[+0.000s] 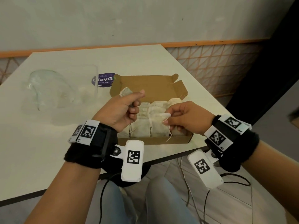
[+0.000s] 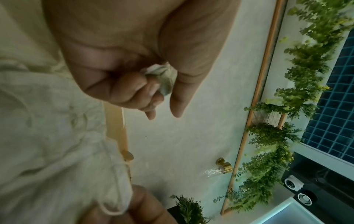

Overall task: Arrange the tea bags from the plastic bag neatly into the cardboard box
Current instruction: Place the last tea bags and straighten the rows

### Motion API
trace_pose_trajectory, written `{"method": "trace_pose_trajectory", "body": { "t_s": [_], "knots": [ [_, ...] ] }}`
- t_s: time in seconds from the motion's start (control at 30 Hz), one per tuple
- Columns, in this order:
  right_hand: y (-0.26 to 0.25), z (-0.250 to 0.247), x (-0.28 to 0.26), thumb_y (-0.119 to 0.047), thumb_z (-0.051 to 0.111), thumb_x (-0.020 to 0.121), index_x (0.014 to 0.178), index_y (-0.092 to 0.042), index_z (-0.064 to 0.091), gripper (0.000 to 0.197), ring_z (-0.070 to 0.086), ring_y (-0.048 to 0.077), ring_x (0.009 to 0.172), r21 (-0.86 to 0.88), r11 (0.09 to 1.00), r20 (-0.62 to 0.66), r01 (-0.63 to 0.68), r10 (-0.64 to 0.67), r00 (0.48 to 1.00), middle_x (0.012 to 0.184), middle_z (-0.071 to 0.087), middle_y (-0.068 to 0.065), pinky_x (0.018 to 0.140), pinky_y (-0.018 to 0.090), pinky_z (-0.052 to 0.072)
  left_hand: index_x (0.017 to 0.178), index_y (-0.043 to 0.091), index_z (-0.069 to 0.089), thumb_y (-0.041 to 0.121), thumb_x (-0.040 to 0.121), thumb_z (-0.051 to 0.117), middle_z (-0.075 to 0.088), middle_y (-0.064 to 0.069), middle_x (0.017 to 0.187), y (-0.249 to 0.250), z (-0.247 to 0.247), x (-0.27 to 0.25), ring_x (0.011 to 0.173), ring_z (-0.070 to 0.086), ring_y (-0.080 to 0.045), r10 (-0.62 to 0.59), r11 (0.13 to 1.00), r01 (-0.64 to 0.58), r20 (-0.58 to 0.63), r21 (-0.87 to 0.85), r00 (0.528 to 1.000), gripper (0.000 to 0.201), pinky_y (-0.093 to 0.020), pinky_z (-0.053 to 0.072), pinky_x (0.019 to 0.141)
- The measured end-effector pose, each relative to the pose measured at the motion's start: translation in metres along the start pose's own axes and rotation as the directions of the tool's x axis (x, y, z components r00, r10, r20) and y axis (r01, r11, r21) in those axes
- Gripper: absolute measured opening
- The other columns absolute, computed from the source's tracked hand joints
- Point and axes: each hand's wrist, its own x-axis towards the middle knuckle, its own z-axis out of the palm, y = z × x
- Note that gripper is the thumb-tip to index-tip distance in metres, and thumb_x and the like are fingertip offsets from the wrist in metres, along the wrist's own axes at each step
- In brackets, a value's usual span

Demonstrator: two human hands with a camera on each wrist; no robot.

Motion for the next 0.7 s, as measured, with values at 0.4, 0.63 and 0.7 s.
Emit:
{"method": "trace_pose_trajectory", "body": {
  "t_s": [0.4, 0.63, 0.7],
  "knots": [
    [-0.016, 0.000, 0.000, -0.031, 0.069, 0.081, 0.106, -0.026, 0.055, 0.029, 0.053, 0.003, 0.068, -0.395, 0.909, -0.302, 0.133, -0.265, 0.916, 0.087, 0.059, -0.009, 0.060, 0.014, 0.042, 0.111, -0.002, 0.061, 0.020, 0.092, 0.031, 0.065, -0.012, 0.083, -0.004, 0.001, -0.004, 0.061, 0.058, -0.015, -0.161, 0.914, 0.242, 0.257, -0.326, 0.953, 0.041, -0.018, 0.046, 0.047],
    [-0.040, 0.005, 0.003, -0.018, 0.070, 0.081, 0.100, -0.010, 0.065, 0.021, 0.053, 0.007, 0.057, -0.311, 0.918, -0.057, 0.247, -0.277, 0.959, 0.075, 0.061, -0.003, 0.058, 0.013, 0.044, 0.100, 0.015, 0.063, 0.035, 0.094, 0.038, 0.067, -0.008, 0.078, 0.000, 0.024, -0.009, 0.056, 0.052, -0.012, -0.201, 0.977, 0.168, 0.315, 0.130, 0.928, 0.031, -0.016, 0.033, 0.041],
    [-0.035, 0.000, 0.009, -0.015, 0.069, 0.080, 0.089, -0.006, 0.066, 0.012, 0.053, 0.012, 0.061, -0.255, 0.939, -0.156, 0.231, -0.275, 0.949, 0.073, 0.063, 0.008, 0.060, 0.025, 0.044, 0.105, 0.018, 0.065, 0.043, 0.093, 0.048, 0.069, -0.007, 0.084, 0.000, 0.025, -0.008, 0.055, 0.053, -0.007, -0.135, 0.974, 0.080, 0.260, 0.212, 0.956, 0.032, -0.014, 0.034, 0.043]
  ]
}}
